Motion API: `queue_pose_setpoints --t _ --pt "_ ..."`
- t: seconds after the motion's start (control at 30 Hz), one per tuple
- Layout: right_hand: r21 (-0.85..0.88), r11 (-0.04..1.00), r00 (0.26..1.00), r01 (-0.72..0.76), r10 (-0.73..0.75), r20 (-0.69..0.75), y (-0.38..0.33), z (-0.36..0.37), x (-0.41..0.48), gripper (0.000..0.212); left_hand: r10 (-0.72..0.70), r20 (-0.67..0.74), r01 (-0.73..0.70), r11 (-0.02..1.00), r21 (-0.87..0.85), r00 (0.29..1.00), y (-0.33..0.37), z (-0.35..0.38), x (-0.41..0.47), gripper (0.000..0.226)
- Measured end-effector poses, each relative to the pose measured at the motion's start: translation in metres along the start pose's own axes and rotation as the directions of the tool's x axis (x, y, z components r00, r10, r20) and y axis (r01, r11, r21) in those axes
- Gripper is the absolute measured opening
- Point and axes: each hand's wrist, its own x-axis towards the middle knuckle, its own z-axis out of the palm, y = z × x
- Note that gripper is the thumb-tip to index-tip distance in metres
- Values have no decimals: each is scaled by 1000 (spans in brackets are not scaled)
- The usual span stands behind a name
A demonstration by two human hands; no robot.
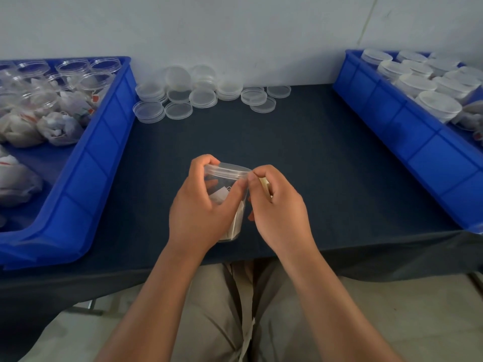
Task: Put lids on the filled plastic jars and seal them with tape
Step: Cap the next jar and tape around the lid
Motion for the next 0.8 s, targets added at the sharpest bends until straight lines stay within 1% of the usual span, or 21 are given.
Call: queue_pose_setpoints --t 0.13,0.2,0.27,0.37,0.5,0.6,0.73,0.8 --pt "-44 999 1000 4 -4 3 -2 2 0 17 8 -38 -7 999 38 999 3 0 2 57" --pt "-61 998 999 25 -22 48 -1 -2 2 21 -11 -32 12 1000 26 999 0 -1 4 52" --pt "-87 994 984 65 -49 171 1 -10 6 25 -43 -7 43 999 -22 999 -5 -5 7 49" --pt "-180 972 923 149 -71 379 5 -29 16 27 -81 74 93 981 -172 994 -12 -10 13 43" --pt "-249 937 847 247 -84 525 3 -55 30 38 -78 181 127 953 -275 980 -18 -15 21 35" --pt "-291 918 832 268 -68 551 0 -70 41 40 -74 239 152 932 -328 968 -23 -17 28 35" --pt "-355 909 860 220 -9 511 8 -75 61 37 -85 325 226 877 -424 942 -30 -18 38 37" --pt "-354 915 874 196 1 486 14 -70 66 37 -65 357 239 850 -468 932 -34 -20 41 39"
